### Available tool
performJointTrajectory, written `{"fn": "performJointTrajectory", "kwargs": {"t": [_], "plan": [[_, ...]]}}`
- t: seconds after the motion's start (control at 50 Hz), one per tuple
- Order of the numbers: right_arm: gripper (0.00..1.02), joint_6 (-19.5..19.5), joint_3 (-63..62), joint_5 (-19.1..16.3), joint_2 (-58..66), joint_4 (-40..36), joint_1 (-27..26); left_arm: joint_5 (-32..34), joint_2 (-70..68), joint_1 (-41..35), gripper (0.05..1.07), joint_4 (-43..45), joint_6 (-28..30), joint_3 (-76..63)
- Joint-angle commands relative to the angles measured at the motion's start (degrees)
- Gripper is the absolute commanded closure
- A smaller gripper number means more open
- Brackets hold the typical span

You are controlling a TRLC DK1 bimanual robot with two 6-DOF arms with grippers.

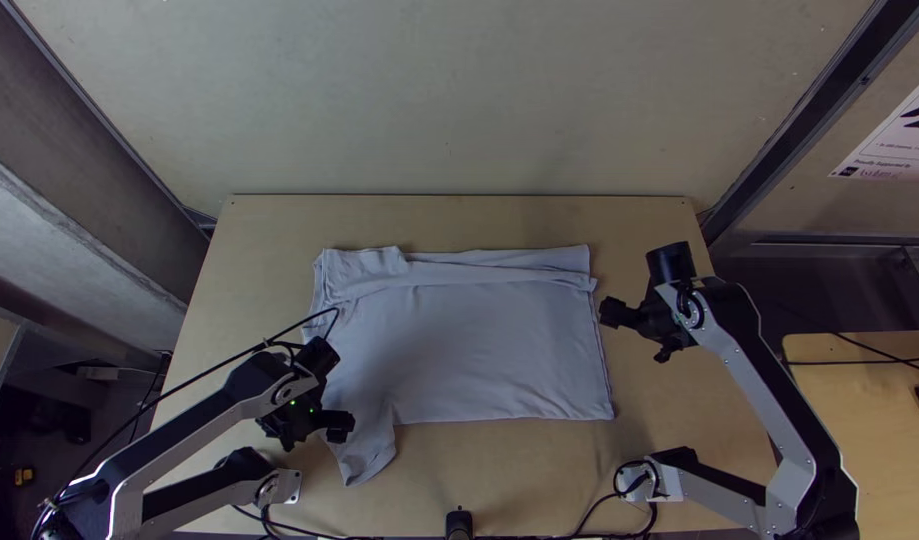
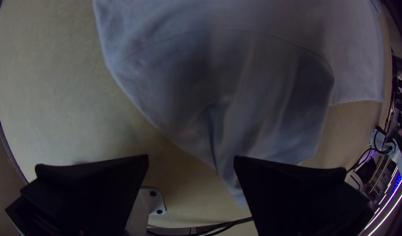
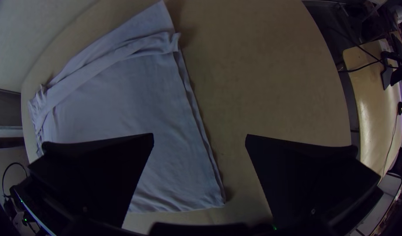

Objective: Fold the t-shirt

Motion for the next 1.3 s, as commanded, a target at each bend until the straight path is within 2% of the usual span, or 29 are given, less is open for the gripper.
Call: {"fn": "performJointTrajectory", "kwargs": {"t": [0.0,0.22,0.32,0.44,0.54,0.76,1.02,1.18,1.28], "plan": [[0.10,0.8,-1.7,-0.3,0.9,0.4,0.7,-0.6,2.4,-0.9,0.27,1.0,-1.0,-1.7],[0.10,0.8,-2.3,-0.7,1.2,0.6,0.7,-1.7,4.7,-1.9,0.56,5.1,0.6,-2.1],[0.10,0.7,-2.5,-0.9,1.2,0.6,0.7,-1.7,5.9,-1.9,0.75,6.9,1.6,-2.4],[0.10,0.4,-2.5,-1.0,1.2,0.6,0.7,-1.6,7.2,-1.9,0.80,8.2,2.9,-2.9],[0.10,0.0,-3.2,-1.1,1.2,0.6,0.6,-1.8,7.5,-1.8,1.05,8.5,4.1,-2.7],[0.15,-0.5,-8.3,-2.2,0.8,-1.4,4.3,-1.9,4.6,0.7,1.04,8.1,5.7,-2.3],[0.15,-5.0,-11.0,-2.6,5.4,-9.6,5.4,-1.9,1.0,6.9,1.04,7.7,9.4,-0.8],[0.15,-7.0,-14.1,-6.5,8.7,-11.2,5.9,-1.9,0.3,8.3,1.04,7.7,10.3,-0.3],[0.15,-7.5,-15.8,-7.3,10.7,-10.6,7.0,-1.9,0.1,8.3,1.04,7.6,10.3,-0.3]]}}
